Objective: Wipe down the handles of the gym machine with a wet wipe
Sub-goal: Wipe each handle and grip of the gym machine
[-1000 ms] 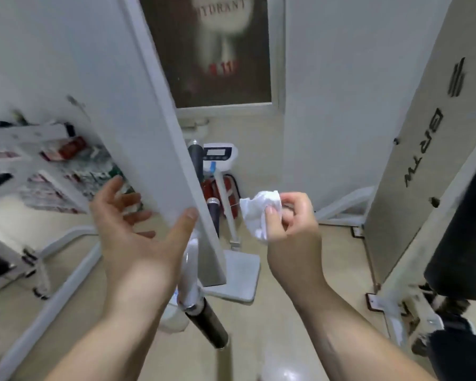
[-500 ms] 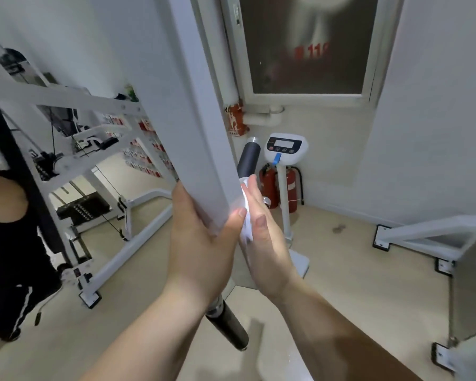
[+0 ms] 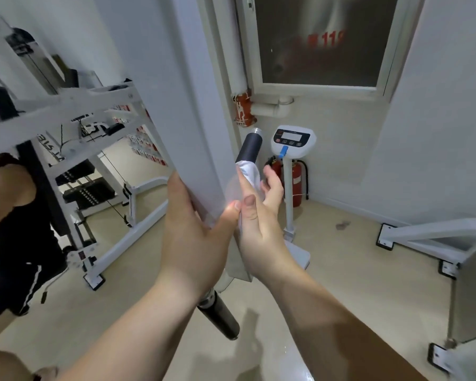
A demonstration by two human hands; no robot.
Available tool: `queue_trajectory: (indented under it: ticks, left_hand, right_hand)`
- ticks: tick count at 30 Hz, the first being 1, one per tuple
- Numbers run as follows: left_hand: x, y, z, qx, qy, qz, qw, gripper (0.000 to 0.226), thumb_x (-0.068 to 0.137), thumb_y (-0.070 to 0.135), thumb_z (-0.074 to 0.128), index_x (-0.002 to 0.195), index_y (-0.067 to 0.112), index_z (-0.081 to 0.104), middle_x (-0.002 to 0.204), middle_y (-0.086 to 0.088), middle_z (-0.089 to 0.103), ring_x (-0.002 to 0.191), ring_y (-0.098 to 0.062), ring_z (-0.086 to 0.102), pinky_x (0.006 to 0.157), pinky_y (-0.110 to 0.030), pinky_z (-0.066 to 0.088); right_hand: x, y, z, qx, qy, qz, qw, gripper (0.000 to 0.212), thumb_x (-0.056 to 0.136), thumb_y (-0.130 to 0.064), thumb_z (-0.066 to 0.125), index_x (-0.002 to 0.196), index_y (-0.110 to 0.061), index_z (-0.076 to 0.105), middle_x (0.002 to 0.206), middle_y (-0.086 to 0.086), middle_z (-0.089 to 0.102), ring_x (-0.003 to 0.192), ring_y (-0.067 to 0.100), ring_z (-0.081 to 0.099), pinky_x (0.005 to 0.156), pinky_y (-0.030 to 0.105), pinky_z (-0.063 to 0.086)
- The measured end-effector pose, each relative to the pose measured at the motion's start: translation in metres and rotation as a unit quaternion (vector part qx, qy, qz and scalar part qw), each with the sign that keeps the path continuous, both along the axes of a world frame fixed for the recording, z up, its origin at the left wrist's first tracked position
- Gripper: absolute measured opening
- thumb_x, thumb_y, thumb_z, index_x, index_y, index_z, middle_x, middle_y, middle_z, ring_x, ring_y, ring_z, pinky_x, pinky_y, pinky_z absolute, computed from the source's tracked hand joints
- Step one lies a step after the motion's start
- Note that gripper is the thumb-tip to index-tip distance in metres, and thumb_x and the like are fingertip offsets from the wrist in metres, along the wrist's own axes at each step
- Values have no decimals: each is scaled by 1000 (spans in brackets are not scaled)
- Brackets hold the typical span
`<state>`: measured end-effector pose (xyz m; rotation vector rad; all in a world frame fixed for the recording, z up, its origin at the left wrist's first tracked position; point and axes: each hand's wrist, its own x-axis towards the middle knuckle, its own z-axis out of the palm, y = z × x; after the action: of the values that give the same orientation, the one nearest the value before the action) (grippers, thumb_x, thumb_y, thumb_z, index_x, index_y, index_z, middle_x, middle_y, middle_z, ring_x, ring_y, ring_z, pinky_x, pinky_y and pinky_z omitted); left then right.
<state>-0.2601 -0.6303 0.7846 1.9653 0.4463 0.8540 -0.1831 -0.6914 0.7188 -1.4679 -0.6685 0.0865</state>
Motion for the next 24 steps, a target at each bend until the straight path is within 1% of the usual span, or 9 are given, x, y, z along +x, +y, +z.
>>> queue_trajectory:
  ticks: [3,5,8,11,13,15,19,21,24]
  left_hand:
    - [0,-2,0,-1,-4,0,1000,57,84,18,80,129,25,47,111,15,67,99,3,66,74,-13,53]
    - [0,-4,-1,-2,-8,-3,1000,59,82,21,81,130,26,47,112,17,66,101,3,65,75,-13,54]
    - [-1,-4,-2,2,-4,-6,1000,61,82,19,80,132,28,46,112,23,65,103,3,64,76,-10,52]
    - [-2,-6,-1,25,-6,-3,1000,80,84,20,80,146,38,33,123,23,62,111,-2,64,83,-16,55]
    - [-6,-9,1,46,-8,1,999,107,87,20,77,148,65,1,142,9,58,123,-9,62,96,-30,56]
    - [-8,-14,3,74,1,3,997,113,91,21,72,134,79,-15,155,2,48,131,-16,59,105,-43,53]
    - [-9,-14,3,106,5,-14,994,110,95,19,68,131,82,-15,164,16,31,134,-36,55,106,-51,51]
    - [-9,-12,4,114,6,-11,993,110,95,21,68,130,83,-16,162,22,32,131,-35,58,104,-50,53]
    - [-9,-8,2,125,23,-1,992,111,95,21,67,126,84,-19,156,6,47,120,-35,66,102,-50,54]
  right_hand:
    - [-4,-4,4,-3,22,-32,999,59,100,-60,23,149,-35,44,130,-6,30,113,-16,39,93,-5,28]
    - [-6,-10,6,9,38,-5,999,62,101,-48,28,151,-16,46,131,-16,31,108,-24,41,87,-6,32]
    - [-11,-17,9,18,14,39,999,72,100,-66,23,159,-26,28,160,-19,20,133,-29,23,97,-7,24]
    - [4,-11,7,6,-33,34,999,89,91,-82,14,159,-26,22,171,-8,8,155,-5,3,119,7,11]
    - [25,-5,10,-2,-50,23,998,100,90,-84,13,160,-14,25,172,-2,9,158,7,1,126,17,6]
    - [48,-2,17,-14,-50,14,999,106,87,-86,12,161,-11,24,172,-2,10,158,6,1,124,13,2]
    - [50,-4,12,-15,-67,20,997,104,88,-85,13,161,-11,24,171,-2,14,158,5,4,125,14,5]
    - [28,-7,2,1,-81,39,996,99,91,-83,15,160,-13,25,171,-1,15,158,7,5,124,15,7]
    - [1,-14,-7,26,-33,101,994,99,85,-89,18,161,-25,21,171,-11,13,157,2,5,127,23,9]
